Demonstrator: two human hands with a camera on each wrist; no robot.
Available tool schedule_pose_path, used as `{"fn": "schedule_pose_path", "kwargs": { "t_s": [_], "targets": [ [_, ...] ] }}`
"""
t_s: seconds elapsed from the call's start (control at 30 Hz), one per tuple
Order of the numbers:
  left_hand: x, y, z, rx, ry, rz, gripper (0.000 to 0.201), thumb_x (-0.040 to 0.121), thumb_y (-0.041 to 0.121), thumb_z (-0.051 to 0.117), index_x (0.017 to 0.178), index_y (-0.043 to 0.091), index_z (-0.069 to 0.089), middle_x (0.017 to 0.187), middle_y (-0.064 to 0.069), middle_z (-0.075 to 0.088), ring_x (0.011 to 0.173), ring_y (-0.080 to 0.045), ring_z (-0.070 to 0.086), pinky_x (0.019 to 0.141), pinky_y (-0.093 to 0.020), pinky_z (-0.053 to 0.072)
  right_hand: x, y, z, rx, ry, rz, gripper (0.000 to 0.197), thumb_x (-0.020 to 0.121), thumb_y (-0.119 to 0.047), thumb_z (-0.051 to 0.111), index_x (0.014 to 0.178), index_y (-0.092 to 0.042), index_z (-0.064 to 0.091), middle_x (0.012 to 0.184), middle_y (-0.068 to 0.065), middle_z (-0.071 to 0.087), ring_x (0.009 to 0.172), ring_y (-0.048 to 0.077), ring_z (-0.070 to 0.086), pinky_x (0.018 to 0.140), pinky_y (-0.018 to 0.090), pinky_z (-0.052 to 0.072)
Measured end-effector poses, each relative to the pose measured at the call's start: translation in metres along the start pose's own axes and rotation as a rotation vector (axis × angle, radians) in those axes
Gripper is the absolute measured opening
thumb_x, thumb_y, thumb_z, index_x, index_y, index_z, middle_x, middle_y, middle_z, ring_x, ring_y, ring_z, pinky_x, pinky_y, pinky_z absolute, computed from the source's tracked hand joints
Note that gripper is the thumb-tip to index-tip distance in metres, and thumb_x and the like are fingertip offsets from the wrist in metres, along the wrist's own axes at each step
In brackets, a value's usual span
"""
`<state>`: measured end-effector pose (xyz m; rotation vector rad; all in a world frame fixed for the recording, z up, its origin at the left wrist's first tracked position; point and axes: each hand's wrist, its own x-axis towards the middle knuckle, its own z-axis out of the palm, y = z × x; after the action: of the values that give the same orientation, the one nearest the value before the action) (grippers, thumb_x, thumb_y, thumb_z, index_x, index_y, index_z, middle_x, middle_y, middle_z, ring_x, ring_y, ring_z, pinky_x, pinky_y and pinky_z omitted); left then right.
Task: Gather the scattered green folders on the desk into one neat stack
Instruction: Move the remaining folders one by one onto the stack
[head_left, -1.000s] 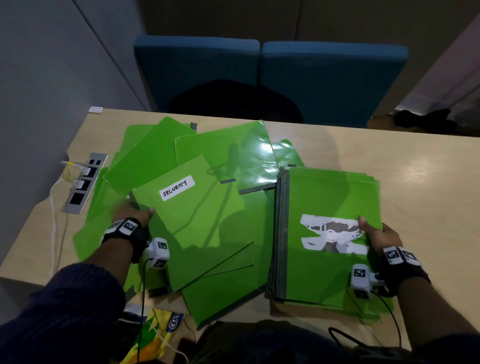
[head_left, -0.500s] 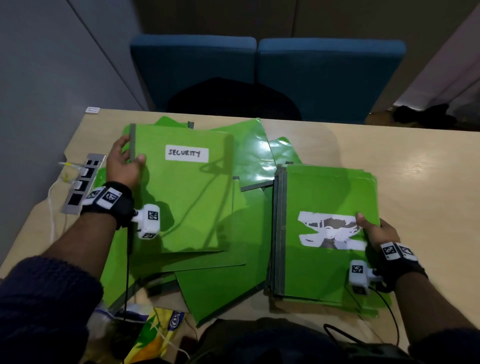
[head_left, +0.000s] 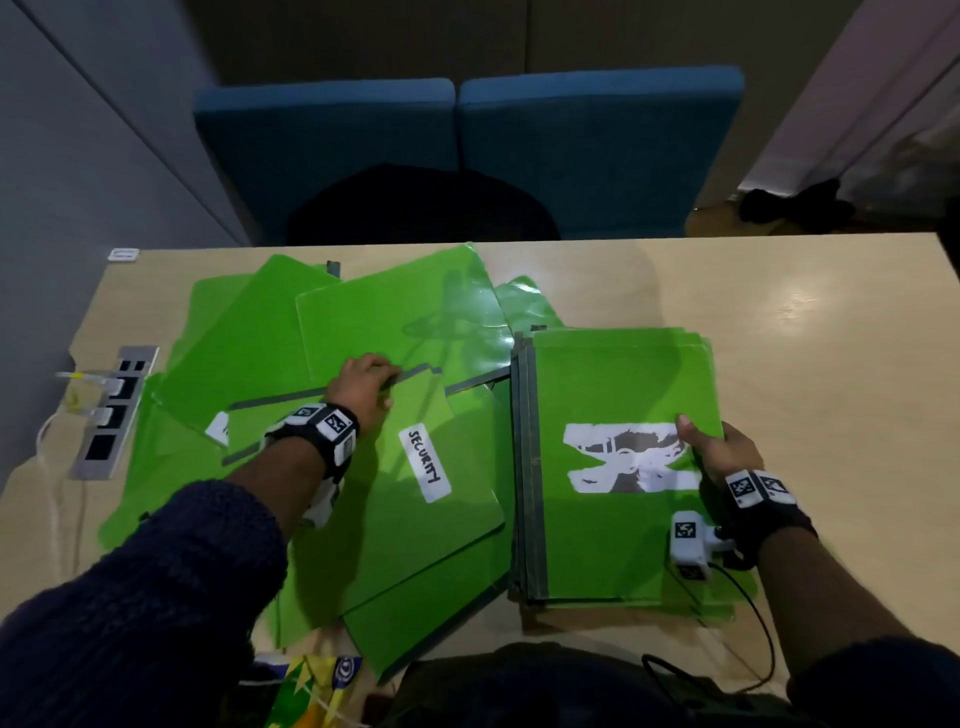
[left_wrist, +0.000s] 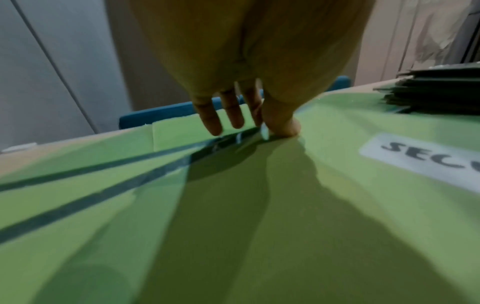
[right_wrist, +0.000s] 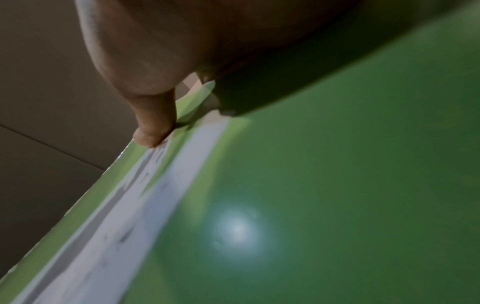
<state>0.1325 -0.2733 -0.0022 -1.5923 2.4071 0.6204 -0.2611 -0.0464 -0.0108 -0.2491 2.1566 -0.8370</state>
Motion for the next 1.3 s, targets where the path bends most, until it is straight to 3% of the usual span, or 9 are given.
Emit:
{"fn": "schedule_pose_path", "kwargs": {
  "t_s": [0.17, 0.23, 0.33, 0.5, 0.63, 0.77, 0.87, 1.07, 1.3],
  "targets": [
    [-0.012, 0.001, 0.013, 0.010, -0.044, -0.042, 0.083, 0.083, 0.041, 0.068, 0.151, 0.019, 0.023, 0.151, -0.008, 0.027, 0.137, -0.030, 0.029, 0.113, -0.046, 0.028, -0.001, -0.001, 0.001, -0.027, 0.001, -0.040, 0.049, 0.087, -0.044, 0.068, 0.121, -0.008, 0.066, 0.115, 0.017, 0.068, 0.084, 0.028, 0.057, 0.078, 0.031, 0.041],
    [-0.012, -0.002, 0.009, 0.106, -0.026, -0.049, 0.085, 0.079, 0.044, 0.071, 0.148, 0.019, 0.028, 0.146, -0.009, 0.036, 0.133, -0.030, 0.036, 0.111, -0.045, 0.031, -0.001, 0.000, 0.000, -0.022, 0.004, -0.046, 0.048, 0.087, -0.043, 0.068, 0.120, -0.009, 0.066, 0.115, 0.016, 0.068, 0.084, 0.028, 0.057, 0.078, 0.031, 0.041],
    [-0.007, -0.001, 0.000, 0.170, -0.058, -0.144, 0.065, 0.079, 0.040, 0.073, 0.133, 0.016, 0.048, 0.132, -0.012, 0.050, 0.122, -0.031, 0.046, 0.104, -0.041, 0.039, -0.001, 0.000, 0.001, -0.013, 0.013, -0.034, 0.048, 0.086, -0.044, 0.069, 0.119, -0.010, 0.067, 0.111, 0.015, 0.069, 0.085, 0.028, 0.059, 0.079, 0.032, 0.043],
    [-0.009, 0.000, -0.010, 0.108, -0.107, -0.161, 0.059, 0.081, 0.041, 0.072, 0.128, 0.013, 0.051, 0.124, -0.011, 0.047, 0.114, -0.030, 0.051, 0.099, -0.041, 0.044, 0.000, 0.002, 0.001, -0.051, 0.021, -0.044, 0.049, 0.085, -0.049, 0.067, 0.117, -0.011, 0.067, 0.111, 0.014, 0.069, 0.086, 0.030, 0.060, 0.080, 0.033, 0.045],
    [-0.027, -0.012, 0.000, 0.096, -0.179, -0.100, 0.086, 0.073, 0.055, 0.073, 0.144, 0.024, 0.035, 0.143, -0.003, 0.033, 0.132, -0.026, 0.035, 0.107, -0.052, 0.037, 0.001, 0.005, 0.000, -0.065, 0.016, -0.052, 0.051, 0.084, -0.053, 0.066, 0.116, -0.012, 0.067, 0.109, 0.013, 0.069, 0.087, 0.031, 0.060, 0.079, 0.033, 0.045],
    [-0.045, -0.018, 0.010, 0.227, -0.224, -0.048, 0.116, 0.063, 0.050, 0.082, 0.152, 0.022, 0.014, 0.156, -0.002, 0.012, 0.142, -0.026, 0.020, 0.112, -0.051, 0.032, 0.002, 0.006, 0.000, -0.086, 0.014, -0.064, 0.050, 0.085, -0.051, 0.066, 0.115, -0.011, 0.067, 0.106, 0.014, 0.068, 0.087, 0.031, 0.059, 0.080, 0.034, 0.045],
    [-0.048, -0.022, 0.012, 0.236, -0.172, -0.143, 0.117, 0.054, 0.051, 0.086, 0.149, 0.021, 0.024, 0.151, -0.006, 0.024, 0.138, -0.030, 0.028, 0.110, -0.053, 0.033, 0.002, 0.006, 0.000, -0.085, 0.010, -0.066, 0.049, 0.087, -0.050, 0.065, 0.114, -0.010, 0.067, 0.097, 0.011, 0.064, 0.082, 0.029, 0.058, 0.076, 0.032, 0.043],
    [-0.052, -0.026, 0.008, 0.272, -0.151, -0.352, 0.124, 0.044, 0.070, 0.081, 0.143, 0.018, 0.027, 0.146, -0.010, 0.030, 0.138, -0.032, 0.030, 0.115, -0.056, 0.020, 0.007, 0.009, 0.001, -0.110, 0.010, -0.070, 0.052, 0.083, -0.056, 0.066, 0.112, -0.013, 0.067, 0.111, 0.015, 0.070, 0.090, 0.034, 0.063, 0.082, 0.038, 0.049],
    [-0.052, -0.027, -0.003, 0.200, -0.165, -0.373, 0.107, 0.038, 0.062, 0.088, 0.124, 0.017, 0.041, 0.126, -0.008, 0.044, 0.117, -0.028, 0.048, 0.095, -0.045, 0.047, 0.008, 0.011, 0.000, -0.119, 0.003, -0.075, 0.053, 0.084, -0.055, 0.065, 0.116, -0.012, 0.066, 0.115, 0.016, 0.068, 0.090, 0.033, 0.061, 0.082, 0.037, 0.048]
  ]
}}
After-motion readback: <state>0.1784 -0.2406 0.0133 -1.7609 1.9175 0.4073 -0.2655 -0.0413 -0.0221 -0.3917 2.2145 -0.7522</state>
